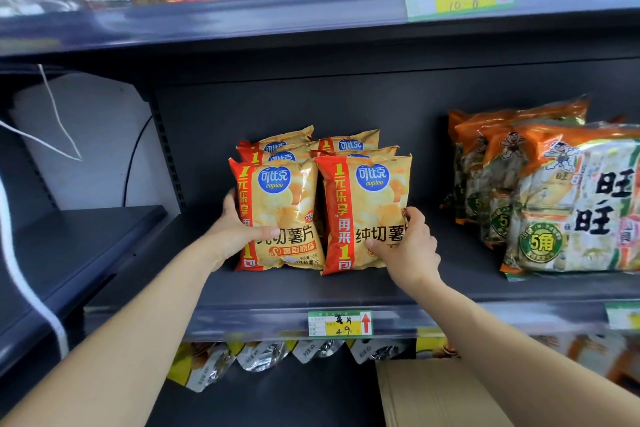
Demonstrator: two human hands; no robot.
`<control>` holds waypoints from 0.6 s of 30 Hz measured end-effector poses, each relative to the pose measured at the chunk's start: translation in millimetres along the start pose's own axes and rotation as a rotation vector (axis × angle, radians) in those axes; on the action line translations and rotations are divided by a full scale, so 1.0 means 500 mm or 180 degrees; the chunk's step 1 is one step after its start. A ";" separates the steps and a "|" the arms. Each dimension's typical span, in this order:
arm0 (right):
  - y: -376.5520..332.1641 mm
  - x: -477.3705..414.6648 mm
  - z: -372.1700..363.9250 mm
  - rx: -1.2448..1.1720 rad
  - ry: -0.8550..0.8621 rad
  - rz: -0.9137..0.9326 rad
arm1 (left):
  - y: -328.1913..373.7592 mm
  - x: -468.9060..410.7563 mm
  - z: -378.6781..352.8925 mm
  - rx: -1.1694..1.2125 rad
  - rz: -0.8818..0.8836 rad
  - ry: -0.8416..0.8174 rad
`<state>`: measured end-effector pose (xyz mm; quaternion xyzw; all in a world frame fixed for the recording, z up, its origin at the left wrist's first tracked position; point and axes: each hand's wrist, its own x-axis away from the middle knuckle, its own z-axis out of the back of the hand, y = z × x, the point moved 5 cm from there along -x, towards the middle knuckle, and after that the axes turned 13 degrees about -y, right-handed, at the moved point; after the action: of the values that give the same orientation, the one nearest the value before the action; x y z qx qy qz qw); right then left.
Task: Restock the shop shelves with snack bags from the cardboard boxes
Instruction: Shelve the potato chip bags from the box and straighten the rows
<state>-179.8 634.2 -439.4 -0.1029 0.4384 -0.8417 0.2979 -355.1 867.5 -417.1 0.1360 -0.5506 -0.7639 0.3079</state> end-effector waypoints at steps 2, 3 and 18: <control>0.001 0.006 0.013 0.0073 -0.0005 0.0063 | 0.002 0.015 -0.008 -0.0067 -0.0053 0.0240; 0.003 0.010 0.021 0.0092 -0.0003 0.0090 | 0.008 0.027 -0.014 -0.0100 -0.0119 0.0414; 0.161 0.072 0.320 0.0309 0.1700 0.0147 | 0.292 0.126 -0.516 -0.1464 -0.2000 0.0098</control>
<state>-106.0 469.6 -411.8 0.1472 0.4628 -0.8520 0.1955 -215.8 603.3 -366.1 0.2369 -0.2918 -0.9223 0.0895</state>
